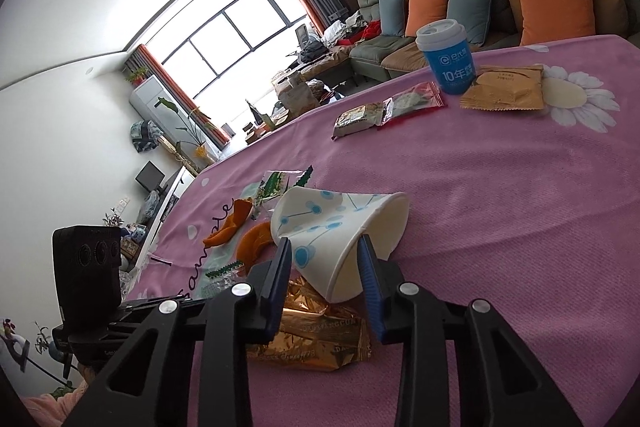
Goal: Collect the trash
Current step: 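Grasp the clear green-printed wrapper with left tool while right tool grasps the blue-dotted paper cup, then carry the wrapper with left tool while right tool carries the paper cup to the teal bin, then open left tool over the bin while right tool releases the paper cup into it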
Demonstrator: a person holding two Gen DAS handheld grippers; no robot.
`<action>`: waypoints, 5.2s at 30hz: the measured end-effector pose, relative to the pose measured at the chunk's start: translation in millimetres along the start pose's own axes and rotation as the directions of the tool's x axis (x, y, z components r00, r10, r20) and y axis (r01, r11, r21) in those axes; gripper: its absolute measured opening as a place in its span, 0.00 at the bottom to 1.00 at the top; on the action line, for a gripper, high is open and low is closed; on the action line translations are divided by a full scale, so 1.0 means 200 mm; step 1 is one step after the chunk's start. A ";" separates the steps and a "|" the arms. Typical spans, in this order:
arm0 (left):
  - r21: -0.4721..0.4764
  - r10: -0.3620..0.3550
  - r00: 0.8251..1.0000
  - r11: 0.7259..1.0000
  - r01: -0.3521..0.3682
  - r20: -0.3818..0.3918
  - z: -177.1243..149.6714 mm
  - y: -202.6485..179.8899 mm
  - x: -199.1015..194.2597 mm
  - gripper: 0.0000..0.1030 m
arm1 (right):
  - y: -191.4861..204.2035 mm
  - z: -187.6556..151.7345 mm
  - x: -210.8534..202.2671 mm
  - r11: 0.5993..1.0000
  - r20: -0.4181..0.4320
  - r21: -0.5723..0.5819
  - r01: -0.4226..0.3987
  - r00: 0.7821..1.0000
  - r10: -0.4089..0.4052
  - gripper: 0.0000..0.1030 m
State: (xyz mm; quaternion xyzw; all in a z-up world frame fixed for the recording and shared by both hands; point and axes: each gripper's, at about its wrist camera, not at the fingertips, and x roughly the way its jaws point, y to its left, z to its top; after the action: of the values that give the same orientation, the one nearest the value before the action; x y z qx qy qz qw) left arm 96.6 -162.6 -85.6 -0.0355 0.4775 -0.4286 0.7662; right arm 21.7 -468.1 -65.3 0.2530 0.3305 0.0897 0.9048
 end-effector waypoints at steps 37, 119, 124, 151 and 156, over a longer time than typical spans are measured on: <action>-0.028 0.194 0.958 0.981 -0.192 0.211 -0.24 0.18 -0.65 0.24 | 0.37 0.03 -0.03 0.972 0.040 -0.135 -0.192 0.979 0.199 0.02; -0.597 0.702 0.688 0.636 -0.489 0.183 -0.86 1.25 -1.74 0.26 | 2.02 -0.38 1.19 0.683 -0.592 -0.284 -0.673 0.683 0.427 0.02; -0.624 0.697 0.701 0.617 -0.479 0.151 -0.87 1.35 -1.71 0.27 | 2.09 -0.43 1.27 0.693 -0.616 -0.291 -0.660 0.683 0.393 0.02; -0.688 0.692 0.714 0.569 -0.450 0.105 -0.91 1.60 -1.54 0.43 | 2.10 -0.47 1.40 0.732 -0.630 -0.310 -0.606 0.708 0.319 0.16; -0.647 0.705 0.691 0.602 -0.467 0.157 -0.88 1.46 -1.57 0.51 | 2.04 -0.42 1.30 0.723 -0.601 -0.322 -0.611 0.722 0.342 0.24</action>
State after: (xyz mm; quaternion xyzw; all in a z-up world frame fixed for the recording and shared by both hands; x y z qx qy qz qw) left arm 89.8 300.7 -95.7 -0.1817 0.3981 0.0310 0.8986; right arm 167.9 0.0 -53.6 0.0564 0.4387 0.4731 0.7619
